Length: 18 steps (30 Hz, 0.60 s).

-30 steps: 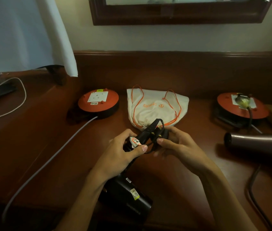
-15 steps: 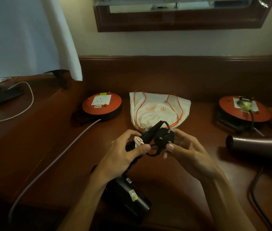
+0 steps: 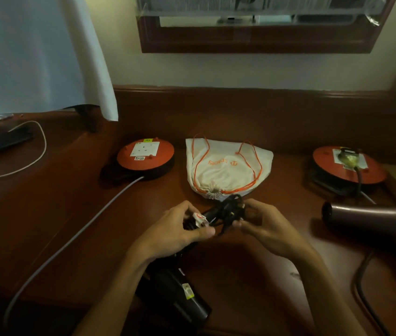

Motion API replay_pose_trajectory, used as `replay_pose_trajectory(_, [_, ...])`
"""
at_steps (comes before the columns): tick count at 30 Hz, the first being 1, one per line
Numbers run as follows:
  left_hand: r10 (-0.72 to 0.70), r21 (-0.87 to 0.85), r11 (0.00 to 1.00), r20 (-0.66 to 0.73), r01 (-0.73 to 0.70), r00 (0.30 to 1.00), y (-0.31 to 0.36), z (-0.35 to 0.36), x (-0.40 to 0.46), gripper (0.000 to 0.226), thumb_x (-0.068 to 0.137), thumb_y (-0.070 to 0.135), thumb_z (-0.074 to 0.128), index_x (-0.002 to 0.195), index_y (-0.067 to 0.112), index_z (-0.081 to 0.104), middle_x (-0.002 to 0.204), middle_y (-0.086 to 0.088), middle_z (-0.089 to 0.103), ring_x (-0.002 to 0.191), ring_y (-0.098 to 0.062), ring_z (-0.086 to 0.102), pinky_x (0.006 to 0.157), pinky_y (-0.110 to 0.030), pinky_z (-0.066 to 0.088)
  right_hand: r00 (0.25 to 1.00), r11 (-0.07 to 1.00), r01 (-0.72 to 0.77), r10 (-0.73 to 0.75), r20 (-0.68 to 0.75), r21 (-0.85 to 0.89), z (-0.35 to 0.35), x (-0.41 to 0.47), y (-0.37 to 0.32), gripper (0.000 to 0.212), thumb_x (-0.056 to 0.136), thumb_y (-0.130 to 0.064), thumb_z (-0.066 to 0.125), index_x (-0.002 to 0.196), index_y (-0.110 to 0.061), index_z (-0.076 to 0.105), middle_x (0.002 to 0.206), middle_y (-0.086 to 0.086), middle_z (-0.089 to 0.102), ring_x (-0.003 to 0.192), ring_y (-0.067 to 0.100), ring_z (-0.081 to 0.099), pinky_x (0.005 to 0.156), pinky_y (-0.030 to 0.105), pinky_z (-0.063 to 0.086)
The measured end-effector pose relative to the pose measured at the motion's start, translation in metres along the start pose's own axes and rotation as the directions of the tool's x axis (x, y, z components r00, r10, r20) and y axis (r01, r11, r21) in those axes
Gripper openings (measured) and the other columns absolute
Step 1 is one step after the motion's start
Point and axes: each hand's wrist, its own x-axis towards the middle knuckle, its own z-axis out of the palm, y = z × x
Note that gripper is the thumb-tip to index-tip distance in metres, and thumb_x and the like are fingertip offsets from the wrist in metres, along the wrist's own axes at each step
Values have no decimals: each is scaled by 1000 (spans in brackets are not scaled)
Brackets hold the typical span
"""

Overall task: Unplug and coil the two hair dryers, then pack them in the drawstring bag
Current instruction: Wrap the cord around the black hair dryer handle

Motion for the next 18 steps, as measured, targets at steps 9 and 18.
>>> replay_pose_trajectory(9, [-85,389,921,147,21,986,-5,9,11,50,71,48,88,107,29,58,111,11,58,98,-6,57,77,-25,48,997,929,-37,61,53,-367,14,-7,24,54,92,-14,70,130,-49,54,120,-17,53,113,3,53,98,28,50])
replay_pose_trajectory(18, [59,784,619,-115,54,992,13,14,-16,93,81,72,65,155,30,28,153,4,35,144,-19,29,117,-39,22,995,875,-13,61,83,-483,18,1,34,57,93,-29,70,142,-42,46,137,-18,42,125,2,31,103,23,34])
